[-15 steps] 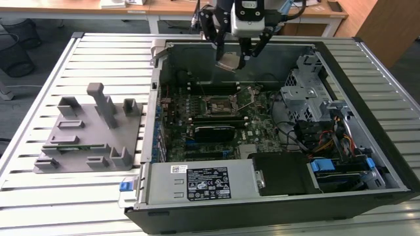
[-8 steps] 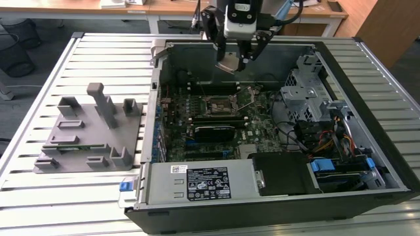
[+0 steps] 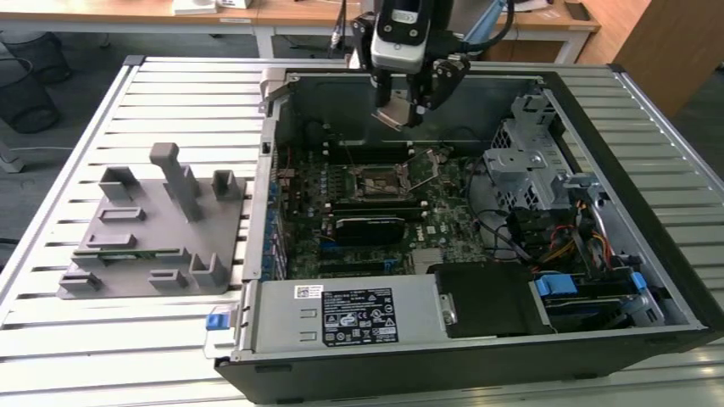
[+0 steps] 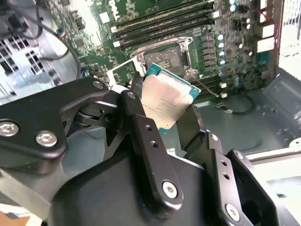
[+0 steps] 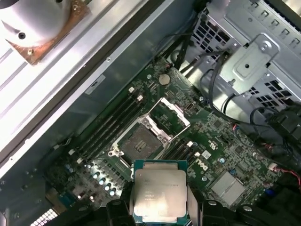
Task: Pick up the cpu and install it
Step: 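Place the cpu into insertion slot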
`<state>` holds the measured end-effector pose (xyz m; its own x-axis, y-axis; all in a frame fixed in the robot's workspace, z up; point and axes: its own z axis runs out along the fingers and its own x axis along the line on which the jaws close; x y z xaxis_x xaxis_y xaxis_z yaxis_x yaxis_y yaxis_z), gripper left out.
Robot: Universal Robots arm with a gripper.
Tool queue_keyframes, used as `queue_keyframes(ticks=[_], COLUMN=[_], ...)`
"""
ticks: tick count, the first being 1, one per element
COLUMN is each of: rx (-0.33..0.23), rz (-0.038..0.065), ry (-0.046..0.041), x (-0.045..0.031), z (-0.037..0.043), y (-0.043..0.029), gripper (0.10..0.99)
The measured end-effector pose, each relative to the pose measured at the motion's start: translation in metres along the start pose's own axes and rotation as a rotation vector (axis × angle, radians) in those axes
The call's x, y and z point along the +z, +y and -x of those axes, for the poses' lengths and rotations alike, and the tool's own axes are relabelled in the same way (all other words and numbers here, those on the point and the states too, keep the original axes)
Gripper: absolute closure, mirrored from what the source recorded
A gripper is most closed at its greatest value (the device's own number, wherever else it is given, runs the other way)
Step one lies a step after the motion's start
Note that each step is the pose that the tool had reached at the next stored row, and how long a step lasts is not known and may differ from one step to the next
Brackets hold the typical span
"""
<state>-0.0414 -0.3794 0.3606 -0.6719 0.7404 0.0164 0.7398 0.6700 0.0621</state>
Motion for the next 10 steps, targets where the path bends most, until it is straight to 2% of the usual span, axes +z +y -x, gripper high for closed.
queue_keyframes(ticks=[10], rx=[0.179], rz=[0.002], ry=[-0.0127], x=[0.0051], z=[0.0001], y=[-0.0003], gripper=[0.549])
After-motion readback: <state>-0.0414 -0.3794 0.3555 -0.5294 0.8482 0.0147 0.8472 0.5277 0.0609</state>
